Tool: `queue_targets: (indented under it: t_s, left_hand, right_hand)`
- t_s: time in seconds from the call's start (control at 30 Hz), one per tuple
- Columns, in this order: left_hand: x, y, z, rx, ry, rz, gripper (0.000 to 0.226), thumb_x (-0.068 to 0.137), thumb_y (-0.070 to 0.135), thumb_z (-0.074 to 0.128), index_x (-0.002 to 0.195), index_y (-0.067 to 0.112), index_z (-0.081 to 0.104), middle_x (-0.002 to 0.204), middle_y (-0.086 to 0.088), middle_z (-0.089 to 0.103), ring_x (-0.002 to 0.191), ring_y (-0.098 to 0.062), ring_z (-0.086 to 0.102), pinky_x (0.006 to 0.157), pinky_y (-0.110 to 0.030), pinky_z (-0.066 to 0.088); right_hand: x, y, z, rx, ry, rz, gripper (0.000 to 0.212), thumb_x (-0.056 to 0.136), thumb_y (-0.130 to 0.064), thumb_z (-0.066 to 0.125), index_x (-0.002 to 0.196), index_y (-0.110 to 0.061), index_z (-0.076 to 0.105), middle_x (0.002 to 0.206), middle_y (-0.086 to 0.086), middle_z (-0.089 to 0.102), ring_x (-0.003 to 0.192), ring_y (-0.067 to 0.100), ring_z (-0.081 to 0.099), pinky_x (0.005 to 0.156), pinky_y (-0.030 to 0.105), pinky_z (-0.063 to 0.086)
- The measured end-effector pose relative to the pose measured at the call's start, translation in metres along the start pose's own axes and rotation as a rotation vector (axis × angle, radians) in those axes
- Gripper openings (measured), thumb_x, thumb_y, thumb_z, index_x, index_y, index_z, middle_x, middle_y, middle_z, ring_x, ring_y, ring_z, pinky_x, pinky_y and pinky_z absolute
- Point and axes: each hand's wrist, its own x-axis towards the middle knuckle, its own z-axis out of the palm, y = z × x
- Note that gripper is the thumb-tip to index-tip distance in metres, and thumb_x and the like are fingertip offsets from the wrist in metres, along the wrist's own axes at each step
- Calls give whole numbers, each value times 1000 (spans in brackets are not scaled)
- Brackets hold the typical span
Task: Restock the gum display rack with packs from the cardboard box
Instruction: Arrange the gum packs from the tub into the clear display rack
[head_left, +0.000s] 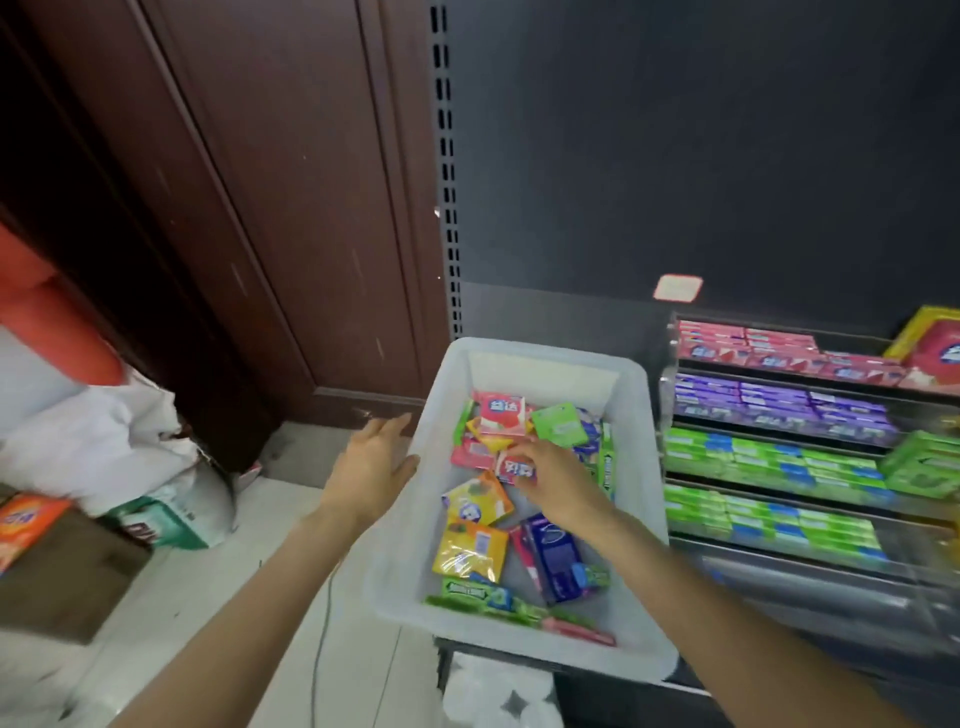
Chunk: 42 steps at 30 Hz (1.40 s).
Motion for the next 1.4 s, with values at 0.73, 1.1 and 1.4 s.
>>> queue_targets:
  t_s: [0.73,1.1,1.4]
  left_hand:
    - [-7,-20,15,-136,-56,82,55,90,25,59,140,13,39,131,-9,51,113,-25,53,96,-34,45]
    - [-9,-22,13,-150,-60,104,59,89,27,62,141,12,39,133,-11,48,118,-26,50,100,-36,41]
    - [4,29,30,-100,-134,414,35,89,10,58,124,8,56,129,-8,47,121,-25,44,98,-29,36]
  right_hand:
    - [-12,-5,38,-394,-119,186,33,82,-32,68,111,-19,59,117,4,56,110,20,51,88,34,47]
    - [4,-26,51,-263,-170,184,23,83,-29,67,93,-19,49,96,2,61,89,22,57,70,33,40]
    - [-8,-3,-2,183,198,346,21,84,-15,69,85,-11,48,81,1,53,79,17,50,61,28,31]
